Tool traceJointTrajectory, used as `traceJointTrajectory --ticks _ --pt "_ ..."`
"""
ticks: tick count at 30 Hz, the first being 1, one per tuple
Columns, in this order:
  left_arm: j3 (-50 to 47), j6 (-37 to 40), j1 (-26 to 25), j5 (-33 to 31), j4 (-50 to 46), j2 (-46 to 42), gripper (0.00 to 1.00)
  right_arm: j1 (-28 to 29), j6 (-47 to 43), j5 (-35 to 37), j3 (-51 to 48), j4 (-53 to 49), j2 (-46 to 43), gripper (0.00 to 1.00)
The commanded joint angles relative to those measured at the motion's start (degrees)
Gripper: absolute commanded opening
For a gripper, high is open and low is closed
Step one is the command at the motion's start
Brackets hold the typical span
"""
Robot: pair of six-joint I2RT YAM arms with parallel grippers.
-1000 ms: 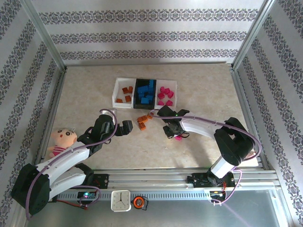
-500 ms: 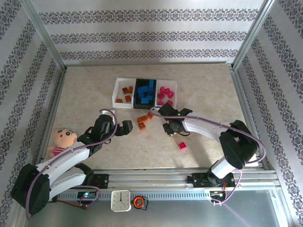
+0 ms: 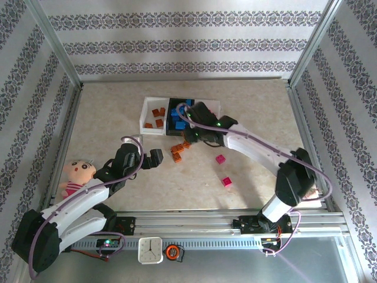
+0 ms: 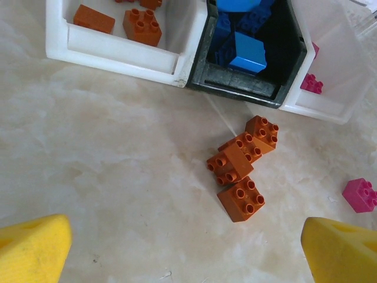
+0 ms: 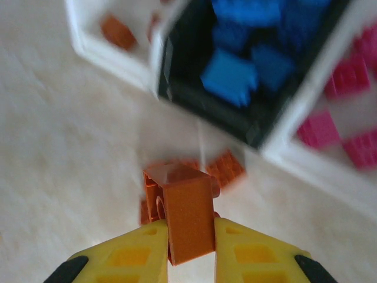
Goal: Sort the legos into containers by color
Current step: Place the lego in the container.
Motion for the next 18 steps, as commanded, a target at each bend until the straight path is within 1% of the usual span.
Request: traceJointTrajectory --ticks 1,4,8,15,17,18 --pt "0.25 -0.91 0.6 -2.32 -5.03 -2.14 1.0 -0.05 -1.01 -1.72 8.82 3.47 8.17 0.2" --pt "0.43 -0.94 0.8 -4.44 -8.41 -4.42 1.0 -0.21 -0.83 -3.42 18.69 3.71 16.31 0.2" --pt "0.02 -0.93 0.95 -3.75 -10.25 -7.26 1.0 -0.52 -0.47 -3.66 32.22 2.87 26.51 0.21" --pt "-0.91 -1.02 1.38 -3.36 -13.08 -10.44 1.0 -1.64 2.32 -3.91 50.63 -0.72 41.53 0.22" --pt "-0.96 -0.93 1.5 -3.12 -13.56 -10.93 1.0 -1.8 2.93 -3.63 55.39 -1.99 45.01 0.24" --pt "-0.87 -0.85 1.52 -3.05 -13.92 -11.06 1.0 -1.81 3.1 -3.5 58.13 -2.9 46.87 0.29"
